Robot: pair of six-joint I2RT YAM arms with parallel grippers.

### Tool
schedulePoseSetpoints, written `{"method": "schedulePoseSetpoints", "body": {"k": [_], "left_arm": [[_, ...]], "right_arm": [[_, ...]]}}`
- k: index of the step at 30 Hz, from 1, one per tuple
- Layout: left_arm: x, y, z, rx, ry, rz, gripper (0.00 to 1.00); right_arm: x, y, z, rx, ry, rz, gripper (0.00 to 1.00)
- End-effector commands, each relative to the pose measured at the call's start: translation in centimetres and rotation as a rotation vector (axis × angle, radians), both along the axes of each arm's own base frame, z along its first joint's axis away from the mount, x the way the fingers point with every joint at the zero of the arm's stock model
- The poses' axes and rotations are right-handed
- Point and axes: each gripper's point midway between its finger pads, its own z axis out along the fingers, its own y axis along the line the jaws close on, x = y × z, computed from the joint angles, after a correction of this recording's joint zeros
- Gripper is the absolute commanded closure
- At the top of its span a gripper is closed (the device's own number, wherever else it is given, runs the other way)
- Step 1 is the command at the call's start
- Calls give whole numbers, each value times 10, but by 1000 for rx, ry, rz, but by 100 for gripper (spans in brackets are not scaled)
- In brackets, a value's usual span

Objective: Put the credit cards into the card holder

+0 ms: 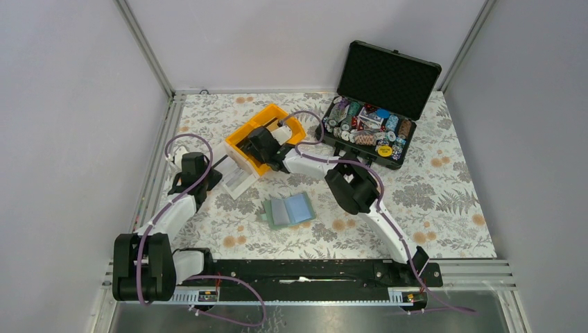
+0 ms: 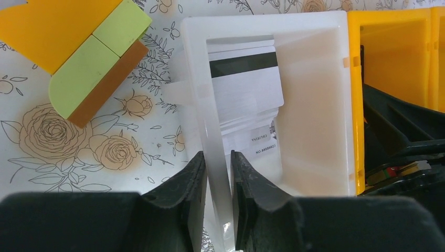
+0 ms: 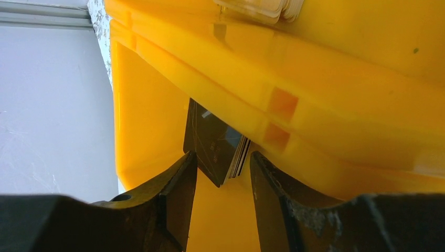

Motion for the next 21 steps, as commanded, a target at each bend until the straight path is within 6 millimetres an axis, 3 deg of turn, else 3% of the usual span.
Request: {"method": "schedulePoseSetpoints", "body": {"k": [1,11,18,21], "left_arm": [[6,-2,3,-6,-32,-16,83],[6,-2,3,-3,-33,-16,85],[5,-1,3,0,-35,-13,86],[5,-1,3,1,-34,-13,86]], "right_arm": [[6,-5,-15,-41,0,-56,51],[15,-2,-29,-76,13,-76,52],[18,2,-42,-67,18,-75,66],[21,7,-28,-15,-11,-75,72]]}}
